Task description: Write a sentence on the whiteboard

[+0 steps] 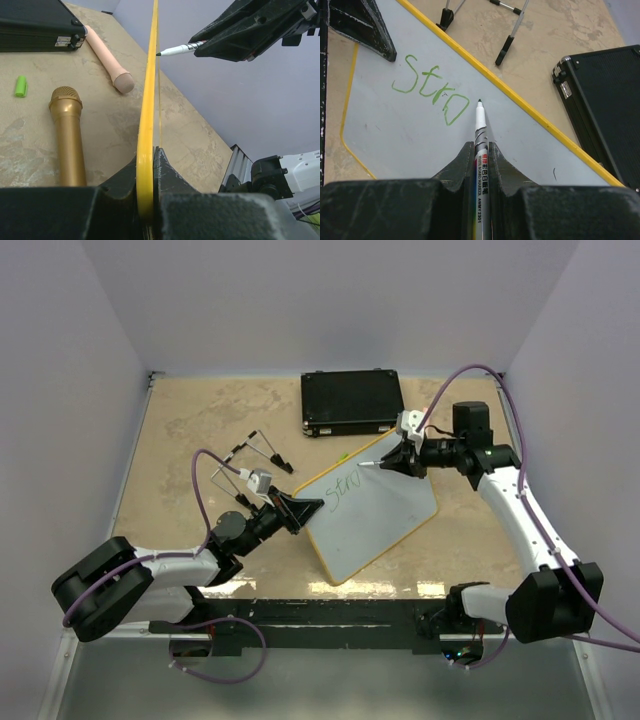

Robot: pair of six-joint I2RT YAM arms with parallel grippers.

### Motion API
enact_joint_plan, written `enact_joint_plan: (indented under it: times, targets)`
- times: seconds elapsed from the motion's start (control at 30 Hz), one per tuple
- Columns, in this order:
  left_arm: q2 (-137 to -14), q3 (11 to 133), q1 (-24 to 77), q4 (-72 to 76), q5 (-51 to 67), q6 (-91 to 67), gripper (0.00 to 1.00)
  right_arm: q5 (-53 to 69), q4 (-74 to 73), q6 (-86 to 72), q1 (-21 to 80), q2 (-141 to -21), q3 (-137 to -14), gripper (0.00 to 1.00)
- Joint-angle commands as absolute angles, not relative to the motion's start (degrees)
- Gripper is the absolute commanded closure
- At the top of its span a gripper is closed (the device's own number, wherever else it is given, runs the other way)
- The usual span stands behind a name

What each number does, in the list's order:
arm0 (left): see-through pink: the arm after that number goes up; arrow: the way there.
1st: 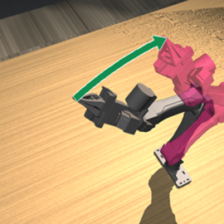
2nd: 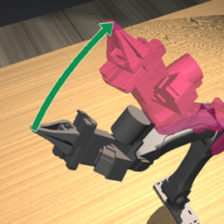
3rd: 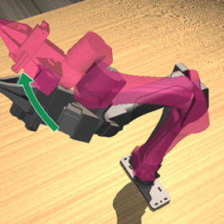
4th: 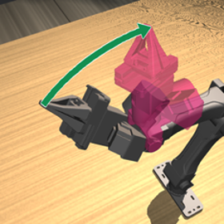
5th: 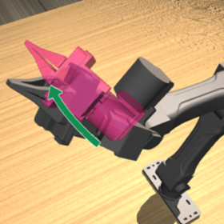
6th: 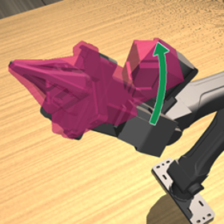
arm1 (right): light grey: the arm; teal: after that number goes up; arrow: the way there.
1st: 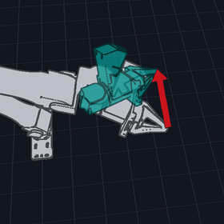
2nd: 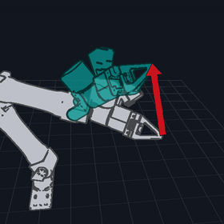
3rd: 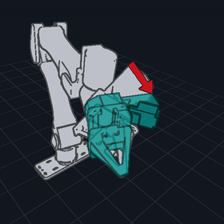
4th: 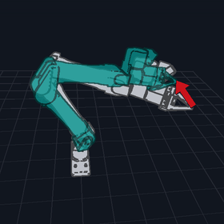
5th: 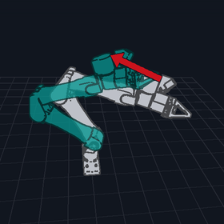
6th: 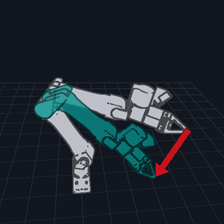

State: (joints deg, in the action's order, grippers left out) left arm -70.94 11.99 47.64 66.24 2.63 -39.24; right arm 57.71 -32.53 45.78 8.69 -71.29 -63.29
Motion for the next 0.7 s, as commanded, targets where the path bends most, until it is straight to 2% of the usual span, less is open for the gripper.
enact_joint_plan:
  times: [0.0,0.67]
  targets:
    - [-72.16,11.6,47.73,62.75,6.42,-33.22,1.0,56.69,-31.9,45.79,8.96,-71.46,-62.76,1.0]
    - [-71.81,11.07,47.37,63.02,5.98,-33.4,1.0,53.09,-38.58,51.59,8.88,-70.58,-60.65,1.0]
